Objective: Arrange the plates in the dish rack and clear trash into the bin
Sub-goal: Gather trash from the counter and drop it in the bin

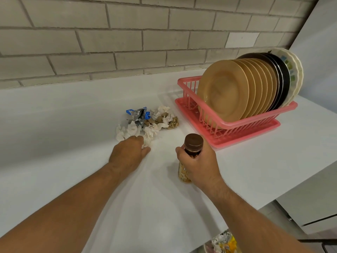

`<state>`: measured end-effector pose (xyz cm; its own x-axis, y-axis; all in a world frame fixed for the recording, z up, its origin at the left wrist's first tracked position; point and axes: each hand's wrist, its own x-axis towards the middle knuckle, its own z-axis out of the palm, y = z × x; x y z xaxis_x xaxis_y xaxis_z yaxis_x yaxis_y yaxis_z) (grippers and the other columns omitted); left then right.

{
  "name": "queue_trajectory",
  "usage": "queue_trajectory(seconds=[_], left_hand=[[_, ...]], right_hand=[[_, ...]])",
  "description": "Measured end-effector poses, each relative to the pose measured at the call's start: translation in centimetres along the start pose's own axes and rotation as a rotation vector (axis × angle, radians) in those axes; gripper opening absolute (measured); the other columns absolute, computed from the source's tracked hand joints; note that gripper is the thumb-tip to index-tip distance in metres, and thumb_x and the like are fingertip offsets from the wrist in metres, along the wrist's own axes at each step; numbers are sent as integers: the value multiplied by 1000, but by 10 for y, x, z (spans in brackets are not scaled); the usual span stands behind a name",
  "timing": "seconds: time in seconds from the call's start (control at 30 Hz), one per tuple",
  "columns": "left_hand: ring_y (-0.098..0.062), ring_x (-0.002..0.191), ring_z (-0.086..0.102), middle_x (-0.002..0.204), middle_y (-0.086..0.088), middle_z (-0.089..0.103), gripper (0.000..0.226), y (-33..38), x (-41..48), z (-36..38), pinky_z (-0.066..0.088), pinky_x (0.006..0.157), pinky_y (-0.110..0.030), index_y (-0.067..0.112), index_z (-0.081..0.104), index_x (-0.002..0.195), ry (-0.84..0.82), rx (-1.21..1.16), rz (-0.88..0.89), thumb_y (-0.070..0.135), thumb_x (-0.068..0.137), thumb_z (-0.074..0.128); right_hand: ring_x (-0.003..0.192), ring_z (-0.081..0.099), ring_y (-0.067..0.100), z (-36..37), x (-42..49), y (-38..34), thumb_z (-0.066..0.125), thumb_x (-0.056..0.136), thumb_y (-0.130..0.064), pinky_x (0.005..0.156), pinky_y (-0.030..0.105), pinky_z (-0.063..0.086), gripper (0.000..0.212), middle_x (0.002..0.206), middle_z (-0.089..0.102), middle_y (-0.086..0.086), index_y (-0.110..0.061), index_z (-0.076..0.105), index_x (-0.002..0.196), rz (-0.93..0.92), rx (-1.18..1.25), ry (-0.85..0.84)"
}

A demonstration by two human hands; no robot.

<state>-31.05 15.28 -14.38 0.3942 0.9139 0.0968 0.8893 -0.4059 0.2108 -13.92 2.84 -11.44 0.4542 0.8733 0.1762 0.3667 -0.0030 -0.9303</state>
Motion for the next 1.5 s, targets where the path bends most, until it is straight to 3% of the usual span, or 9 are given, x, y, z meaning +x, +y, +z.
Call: queue_trajectory(seconds=[0.33,0.47,0.57,0.67,0.8,0.9,1.1,1.33,1.5], left_hand=[[-10,65,42,74,10,45,26,10,-17,-16,29,55,-25,25,41,76,197,-342,94,42,94,51],[-16,66,52,70,8,53,6,27,-21,-29,36,57,-29,24,50,99,187,-383,120,27,97,46],[-14,83,55,94,2,61,34,47,-20,-47,37,70,-19,26,55,126,179,-451,145,13,98,40],[-18,100,52,109,-3,57,29,70,-19,-64,33,80,-18,17,65,114,249,-441,163,11,96,44],[-15,88,48,100,5,48,19,106,-33,-72,34,72,-24,25,56,94,239,-366,101,26,81,71],[-17,87,51,95,2,55,18,133,-48,-69,35,67,-22,26,53,85,312,-321,114,11,85,63],[-15,83,60,91,5,59,30,187,-84,-45,43,73,-22,18,69,104,261,-437,73,5,91,45],[-10,69,51,73,7,55,25,252,-116,-20,33,55,-26,22,55,67,129,-398,-25,44,75,46],[-8,56,60,67,12,64,32,282,-126,-10,42,54,-24,27,62,69,110,-514,25,50,88,55]], right_hand=[[73,58,10,-20,-9,-1,74,73,-41,67,30,51,25,77,62,-8,-27,55,84,36,-14,-8],[74,58,6,-43,-14,-2,74,74,-41,67,26,50,24,78,61,-11,-31,55,85,31,-19,-2],[74,58,7,-62,-18,-4,74,75,-40,67,26,49,23,76,60,-12,-32,54,83,5,-18,-16],[74,57,8,-83,-21,-5,74,76,-39,67,25,48,23,77,59,-12,-32,53,83,-29,-6,-50],[70,55,0,-114,-23,-2,74,76,-39,59,12,43,22,74,59,-16,-34,53,83,-75,14,-90],[71,55,-1,-136,-25,3,73,76,-39,56,10,42,22,74,59,-15,-35,53,83,-110,13,-117],[72,56,0,-185,-31,26,72,76,-40,58,6,42,22,77,60,-21,-33,54,85,-141,3,-174],[85,57,-8,-238,-49,39,58,77,-63,59,8,44,34,92,57,-31,-53,40,105,-173,-63,-138],[81,58,-6,-261,-63,58,46,79,-71,61,19,44,38,88,59,-28,-48,40,109,-116,-169,-87]])
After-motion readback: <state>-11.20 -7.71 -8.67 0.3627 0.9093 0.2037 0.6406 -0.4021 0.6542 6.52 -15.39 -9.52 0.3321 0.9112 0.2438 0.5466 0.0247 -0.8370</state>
